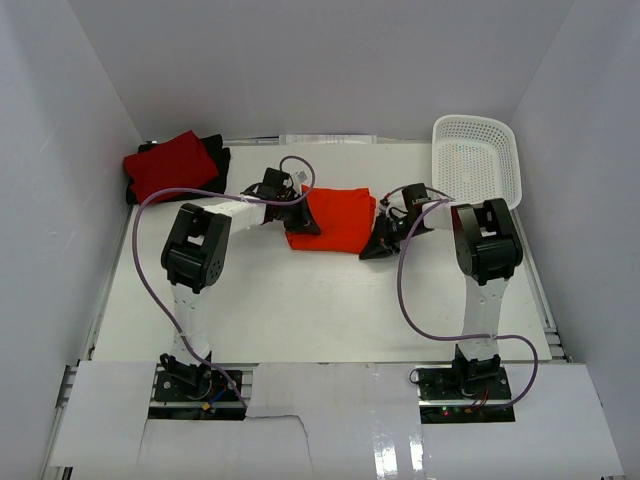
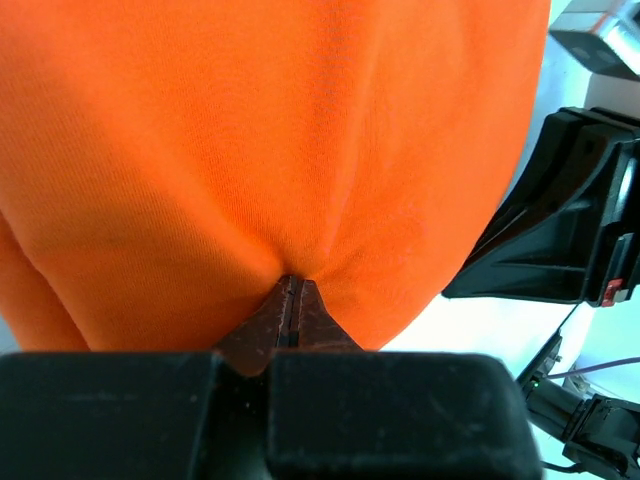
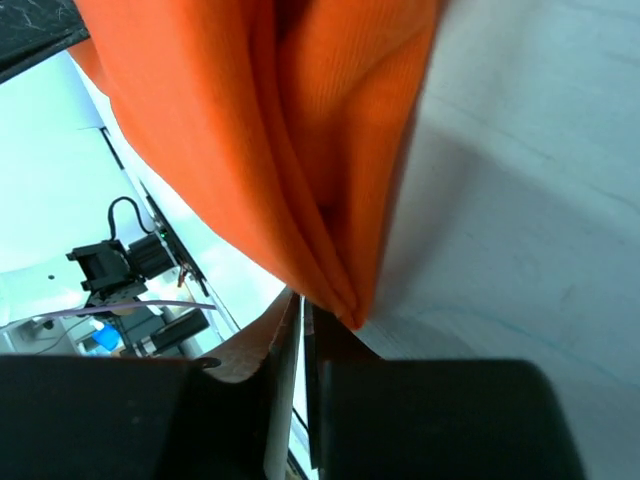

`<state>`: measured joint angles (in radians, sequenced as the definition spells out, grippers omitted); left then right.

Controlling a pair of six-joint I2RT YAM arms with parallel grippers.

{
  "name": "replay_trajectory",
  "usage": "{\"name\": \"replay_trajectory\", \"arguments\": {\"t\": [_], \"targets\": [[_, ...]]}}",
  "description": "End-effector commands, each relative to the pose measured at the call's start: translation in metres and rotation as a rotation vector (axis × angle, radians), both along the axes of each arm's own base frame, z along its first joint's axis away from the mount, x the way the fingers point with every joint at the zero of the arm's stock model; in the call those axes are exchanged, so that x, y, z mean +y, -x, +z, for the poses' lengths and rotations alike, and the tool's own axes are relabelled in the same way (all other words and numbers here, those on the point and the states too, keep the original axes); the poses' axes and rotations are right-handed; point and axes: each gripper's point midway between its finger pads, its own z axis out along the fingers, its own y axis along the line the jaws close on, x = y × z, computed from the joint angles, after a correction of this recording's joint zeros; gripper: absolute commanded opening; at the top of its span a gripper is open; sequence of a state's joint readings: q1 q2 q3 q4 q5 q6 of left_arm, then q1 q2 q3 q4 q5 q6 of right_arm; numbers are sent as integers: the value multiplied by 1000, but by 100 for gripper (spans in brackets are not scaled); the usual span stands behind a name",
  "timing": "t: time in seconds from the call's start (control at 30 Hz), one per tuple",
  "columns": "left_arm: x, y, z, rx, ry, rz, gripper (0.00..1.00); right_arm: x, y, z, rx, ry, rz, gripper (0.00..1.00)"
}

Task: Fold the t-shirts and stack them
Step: Smooth out wrinkles on the folded tshirt

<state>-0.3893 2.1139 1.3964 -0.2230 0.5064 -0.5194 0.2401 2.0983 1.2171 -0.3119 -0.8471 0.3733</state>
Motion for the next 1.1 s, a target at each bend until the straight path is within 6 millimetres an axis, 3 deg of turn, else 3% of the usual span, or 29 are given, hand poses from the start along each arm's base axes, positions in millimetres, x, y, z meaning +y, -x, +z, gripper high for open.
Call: {"name": "replay_trajectory", "arguments": {"t": [0.0, 0.1, 0.17, 0.23, 0.27, 0.43, 0.53, 0.57, 0.6, 0.73, 1.07], "targets": [[23, -4, 3, -13, -93, 44, 0, -6, -13, 18, -90, 51, 17, 12], [20, -11, 35, -75, -63, 52, 0, 4, -26, 46, -151, 32, 22, 19], [20, -17, 69, -163, -44, 53, 9, 9, -33, 68, -212, 26, 22, 23], [24, -21, 85, -231, -45, 71, 26, 16, -31, 81, -243, 14, 34, 32], [29, -23, 99, -280, -56, 82, 29, 19, -28, 90, -265, 2, 44, 41], [50, -32, 114, -305, -103, 130, 43, 15, -16, 114, -355, 31, 47, 70], [60, -37, 106, -294, -135, 138, 64, 10, -5, 116, -365, 44, 49, 72], [62, -38, 100, -284, -146, 136, 77, 9, -2, 117, -366, 47, 51, 73], [64, -38, 84, -261, -164, 111, 81, 8, 2, 115, -357, 50, 53, 73], [70, -44, 51, -196, -185, 82, 83, 7, 13, 123, -374, 24, 77, 74], [66, -54, 21, -159, -165, 29, 82, 6, 21, 130, -382, 16, 83, 74]]}}
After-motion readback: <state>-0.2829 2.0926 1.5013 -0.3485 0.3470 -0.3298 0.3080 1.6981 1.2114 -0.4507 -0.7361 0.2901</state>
